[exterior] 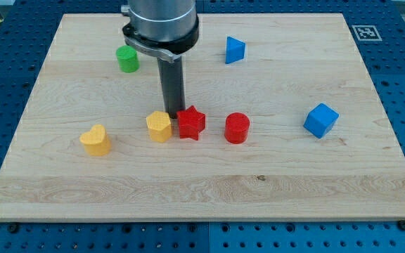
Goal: Move the yellow blocks into the red blocks
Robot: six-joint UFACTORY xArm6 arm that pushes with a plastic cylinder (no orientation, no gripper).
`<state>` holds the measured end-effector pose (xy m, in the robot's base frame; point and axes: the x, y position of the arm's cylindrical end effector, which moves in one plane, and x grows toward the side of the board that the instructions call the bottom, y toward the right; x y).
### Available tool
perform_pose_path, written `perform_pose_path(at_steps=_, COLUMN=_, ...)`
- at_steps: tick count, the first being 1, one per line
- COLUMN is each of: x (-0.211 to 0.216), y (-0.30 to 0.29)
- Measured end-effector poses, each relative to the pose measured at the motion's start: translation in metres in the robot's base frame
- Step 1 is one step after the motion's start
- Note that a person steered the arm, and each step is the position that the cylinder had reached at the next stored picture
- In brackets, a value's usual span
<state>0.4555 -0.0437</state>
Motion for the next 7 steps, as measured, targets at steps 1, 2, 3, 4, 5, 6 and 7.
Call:
perform_pose_path(at_steps=1, x=0.0, y=0.015)
perform_pose_path(at_steps=2, x=0.0, y=0.022)
perform_pose_path(at_steps=3, x=-0.014, y=-0.003)
perform_pose_path(at_steps=4, x=-0.022, y=-0.078)
perform_pose_path(at_steps=5, x=-0.006, y=-0.142)
perform_pose_path(at_steps=6, x=0.032, y=-0.197)
perform_pose_path(at_steps=7, x=0.074, y=-0.209)
